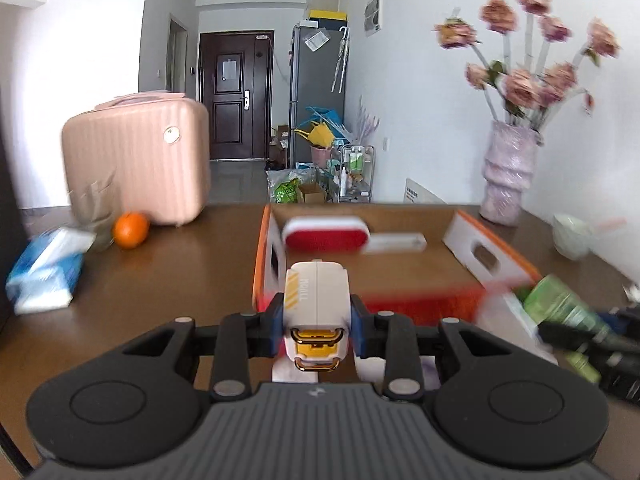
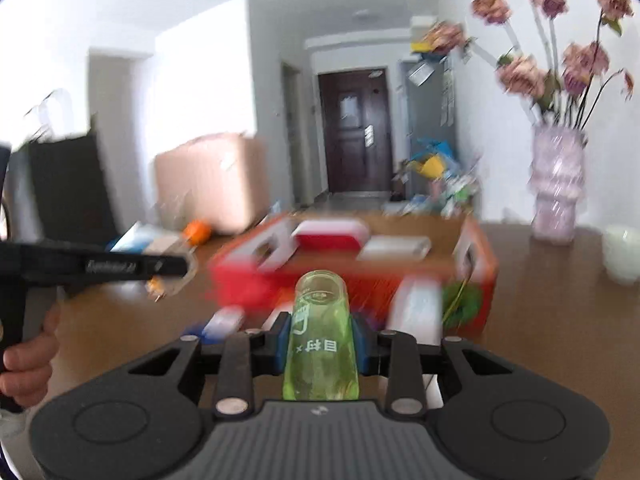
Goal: Organize rigid objects
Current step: 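Carry the container and green bottle into the red box with both grippers and release, then withdraw both grippers from the box back over the table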
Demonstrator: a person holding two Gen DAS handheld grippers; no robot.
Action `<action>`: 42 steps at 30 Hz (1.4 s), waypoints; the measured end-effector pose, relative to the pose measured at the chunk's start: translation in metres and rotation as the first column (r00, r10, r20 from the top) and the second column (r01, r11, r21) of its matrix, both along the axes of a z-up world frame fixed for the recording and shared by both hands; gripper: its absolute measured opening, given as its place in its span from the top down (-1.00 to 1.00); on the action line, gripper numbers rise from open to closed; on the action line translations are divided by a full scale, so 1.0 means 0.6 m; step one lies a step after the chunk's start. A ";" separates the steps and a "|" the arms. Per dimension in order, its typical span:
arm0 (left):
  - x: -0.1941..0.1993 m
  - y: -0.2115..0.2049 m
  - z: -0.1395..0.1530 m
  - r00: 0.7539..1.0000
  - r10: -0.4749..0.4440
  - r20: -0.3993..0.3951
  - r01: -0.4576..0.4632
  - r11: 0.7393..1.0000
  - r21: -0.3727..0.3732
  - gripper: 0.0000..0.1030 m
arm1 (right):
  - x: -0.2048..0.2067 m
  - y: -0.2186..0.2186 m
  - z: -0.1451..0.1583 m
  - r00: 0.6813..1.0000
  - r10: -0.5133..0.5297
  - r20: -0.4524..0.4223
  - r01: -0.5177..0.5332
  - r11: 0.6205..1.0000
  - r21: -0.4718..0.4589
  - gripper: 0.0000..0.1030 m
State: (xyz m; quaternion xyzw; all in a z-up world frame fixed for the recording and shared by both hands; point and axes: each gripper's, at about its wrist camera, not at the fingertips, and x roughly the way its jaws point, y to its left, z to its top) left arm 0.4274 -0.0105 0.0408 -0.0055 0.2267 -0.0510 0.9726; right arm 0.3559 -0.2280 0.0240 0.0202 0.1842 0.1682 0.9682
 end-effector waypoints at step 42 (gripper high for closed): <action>0.035 0.038 0.164 1.000 0.020 0.007 -0.021 0.998 0.054 -0.41 | 0.209 -0.021 0.191 0.991 -0.125 -0.054 0.107 0.959 -0.261 -0.39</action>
